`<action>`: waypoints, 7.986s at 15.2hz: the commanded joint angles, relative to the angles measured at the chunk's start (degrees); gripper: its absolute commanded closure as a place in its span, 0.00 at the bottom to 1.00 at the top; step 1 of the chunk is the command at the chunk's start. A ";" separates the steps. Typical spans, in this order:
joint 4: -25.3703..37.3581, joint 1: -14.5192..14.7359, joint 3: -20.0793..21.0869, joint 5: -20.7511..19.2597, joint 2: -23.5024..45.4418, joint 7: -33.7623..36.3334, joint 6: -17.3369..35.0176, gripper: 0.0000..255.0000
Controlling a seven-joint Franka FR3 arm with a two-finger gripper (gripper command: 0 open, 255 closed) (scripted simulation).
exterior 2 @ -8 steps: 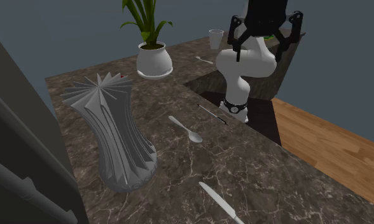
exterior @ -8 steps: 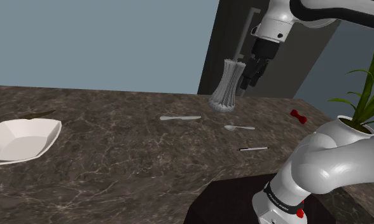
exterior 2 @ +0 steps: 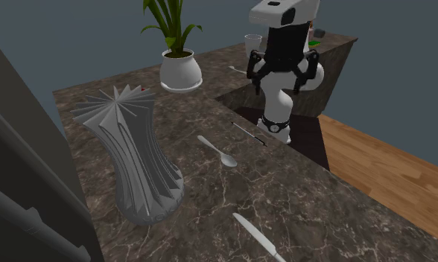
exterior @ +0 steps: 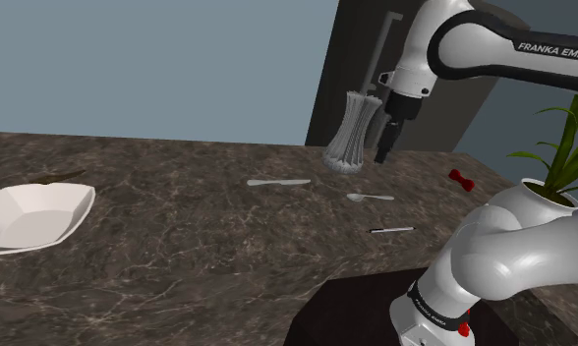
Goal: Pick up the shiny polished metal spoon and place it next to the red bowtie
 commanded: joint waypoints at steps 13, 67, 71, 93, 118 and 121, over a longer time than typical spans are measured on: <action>-15.91 -1.61 -12.61 -22.17 6.55 -25.70 22.37 0.00; -9.80 -3.70 -16.42 -28.11 7.69 -38.87 20.25 1.00; -10.03 -7.20 -21.10 -31.83 5.90 -44.48 20.80 1.00; 8.17 -9.77 -54.66 -40.40 16.63 -76.75 30.68 1.00; 67.42 45.71 -113.57 -45.07 1.11 -103.91 20.34 1.00; 65.85 45.36 -114.04 -45.75 0.53 -103.20 22.06 1.00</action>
